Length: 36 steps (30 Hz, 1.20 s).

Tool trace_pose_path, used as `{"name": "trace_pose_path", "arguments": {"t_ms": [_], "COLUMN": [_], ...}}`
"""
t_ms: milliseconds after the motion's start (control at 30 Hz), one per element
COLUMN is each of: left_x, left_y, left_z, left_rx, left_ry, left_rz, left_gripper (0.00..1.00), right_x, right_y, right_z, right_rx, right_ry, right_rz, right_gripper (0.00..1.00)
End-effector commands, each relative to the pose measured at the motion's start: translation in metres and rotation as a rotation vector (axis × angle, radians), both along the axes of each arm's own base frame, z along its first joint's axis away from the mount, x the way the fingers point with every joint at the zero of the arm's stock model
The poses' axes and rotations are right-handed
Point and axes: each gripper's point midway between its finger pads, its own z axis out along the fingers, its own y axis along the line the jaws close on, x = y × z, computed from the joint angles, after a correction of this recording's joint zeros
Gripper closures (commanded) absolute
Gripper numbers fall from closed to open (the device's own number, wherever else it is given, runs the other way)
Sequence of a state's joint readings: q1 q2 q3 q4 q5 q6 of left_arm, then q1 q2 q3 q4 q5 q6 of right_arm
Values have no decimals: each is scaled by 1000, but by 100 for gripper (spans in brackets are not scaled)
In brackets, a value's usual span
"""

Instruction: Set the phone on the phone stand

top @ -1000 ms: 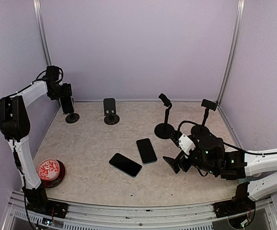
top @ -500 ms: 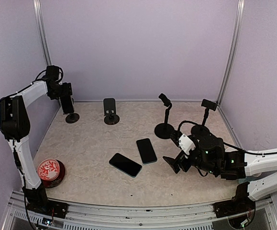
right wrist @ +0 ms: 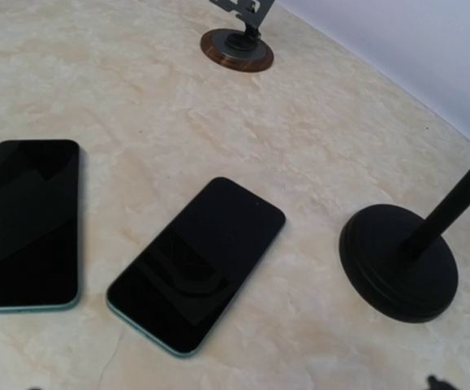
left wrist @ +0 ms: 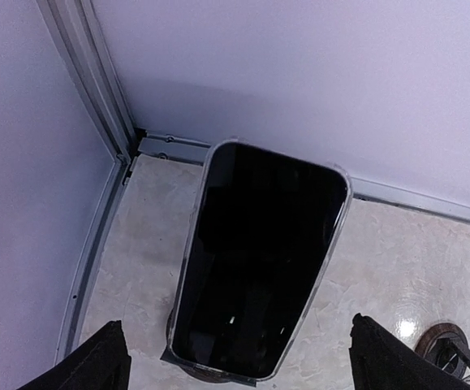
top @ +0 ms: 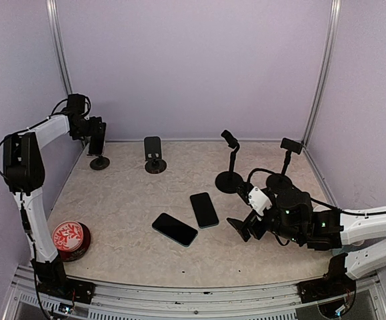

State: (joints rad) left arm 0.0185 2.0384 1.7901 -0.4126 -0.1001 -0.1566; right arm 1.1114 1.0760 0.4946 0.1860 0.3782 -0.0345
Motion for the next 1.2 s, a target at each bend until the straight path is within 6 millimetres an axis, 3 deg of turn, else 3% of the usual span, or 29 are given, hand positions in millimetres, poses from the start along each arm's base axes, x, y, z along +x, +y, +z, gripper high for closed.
{"name": "trace_pose_path", "arguments": {"t_ms": [0,433,767,1167], "left_x": [6,-3,-13,-4], "left_y": [0,2,9,17], "left_z": [7,-2,-34,-56], "left_rx": [14,23,33,41], "left_ry": [-34,-30,11,6], "left_rz": [11,22,23,-16], "left_gripper": [9,1,1,1], "right_x": [3,5,5,6], "right_y": [6,7,11,16], "right_z": [13,14,11,7], "right_rx": [42,27,20,8], "right_ry": [-10,-19,-11,1], "right_rz": [-3,1,8,15], "right_gripper": [0,0,0,0]}}
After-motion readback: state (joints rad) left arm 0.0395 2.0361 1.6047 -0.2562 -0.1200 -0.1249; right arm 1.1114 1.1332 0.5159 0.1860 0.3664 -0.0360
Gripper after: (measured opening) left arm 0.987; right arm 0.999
